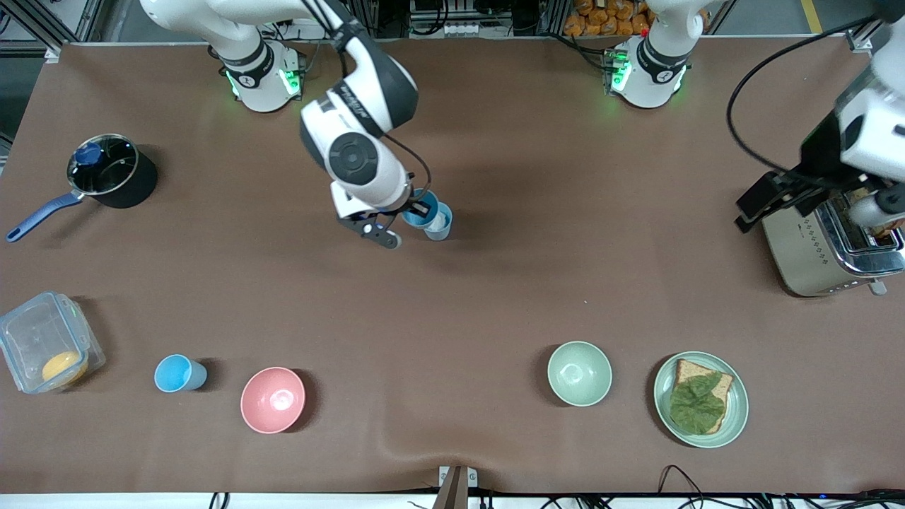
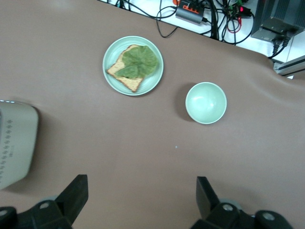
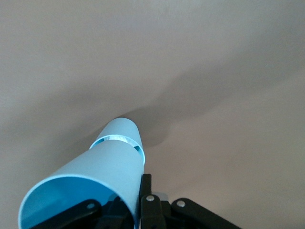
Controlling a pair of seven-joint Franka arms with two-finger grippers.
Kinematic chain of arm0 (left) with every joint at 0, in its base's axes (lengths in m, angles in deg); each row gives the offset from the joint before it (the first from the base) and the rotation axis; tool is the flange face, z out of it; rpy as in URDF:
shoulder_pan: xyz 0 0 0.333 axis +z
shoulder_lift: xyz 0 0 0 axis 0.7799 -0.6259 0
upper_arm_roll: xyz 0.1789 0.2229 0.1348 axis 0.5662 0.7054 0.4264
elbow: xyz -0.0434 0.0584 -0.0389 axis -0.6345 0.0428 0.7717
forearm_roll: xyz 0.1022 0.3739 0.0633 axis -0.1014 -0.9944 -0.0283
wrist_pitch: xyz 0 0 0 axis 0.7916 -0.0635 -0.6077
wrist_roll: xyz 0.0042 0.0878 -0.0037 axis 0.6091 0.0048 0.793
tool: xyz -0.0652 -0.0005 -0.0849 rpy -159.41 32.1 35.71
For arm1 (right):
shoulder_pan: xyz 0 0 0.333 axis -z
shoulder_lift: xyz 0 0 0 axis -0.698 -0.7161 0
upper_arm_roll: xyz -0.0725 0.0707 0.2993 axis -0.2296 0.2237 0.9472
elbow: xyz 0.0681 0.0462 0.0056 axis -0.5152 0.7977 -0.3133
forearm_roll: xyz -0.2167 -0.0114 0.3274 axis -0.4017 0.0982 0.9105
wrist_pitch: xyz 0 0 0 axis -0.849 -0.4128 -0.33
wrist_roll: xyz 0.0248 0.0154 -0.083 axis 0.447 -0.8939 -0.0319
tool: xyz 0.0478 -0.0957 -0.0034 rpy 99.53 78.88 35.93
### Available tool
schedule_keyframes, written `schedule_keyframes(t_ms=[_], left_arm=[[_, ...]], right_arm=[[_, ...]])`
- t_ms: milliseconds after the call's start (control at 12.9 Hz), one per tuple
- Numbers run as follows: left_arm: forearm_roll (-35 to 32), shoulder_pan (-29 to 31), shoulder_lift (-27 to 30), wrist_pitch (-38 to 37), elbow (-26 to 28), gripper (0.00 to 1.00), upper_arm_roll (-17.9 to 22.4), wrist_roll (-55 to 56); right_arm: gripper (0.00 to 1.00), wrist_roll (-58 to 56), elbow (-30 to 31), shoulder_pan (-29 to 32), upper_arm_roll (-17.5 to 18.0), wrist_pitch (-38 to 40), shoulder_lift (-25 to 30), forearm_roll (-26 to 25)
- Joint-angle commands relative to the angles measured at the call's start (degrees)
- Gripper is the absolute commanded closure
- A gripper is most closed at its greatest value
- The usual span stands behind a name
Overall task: Stack blue cups with both arms
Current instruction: 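Lower the held blue cup into the center cup with the right gripper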
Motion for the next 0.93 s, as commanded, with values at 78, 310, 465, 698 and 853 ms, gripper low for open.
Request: schedule_keyframes(t_ms=[78,310,465,698,853], left_arm=[[1.4,-9.9,2.6,-4.2,1.3,0.00,12.4,-5.3],[1.4,-14.3,2.4,-5.5,1.3,0.00,18.0,-10.4],[1.5,-16.2,2.4,-5.5,1.3,0.00,19.9,-11.1],[1.5,-17.6,2.4,-5.5,1.2,0.00,20.4,-11.0],[1.4,-19.3,2.5,-5.5,1.2,0.00,21.6,-10.3]], right_arm=[[1.00,3.3,3.9,-1.5,-0.4,-4.9,0.6,-0.8],[1.00,3.5,3.9,-2.3,-0.4,-6.1,-0.1,-0.8],[1.00,4.3,3.8,-2.7,-0.4,-7.1,-1.0,-0.8],[1.00,4.4,3.7,-3.0,-0.4,-7.1,-1.5,-0.8],[0.99,4.5,3.6,-3.0,-0.3,-6.9,-1.6,-0.5]])
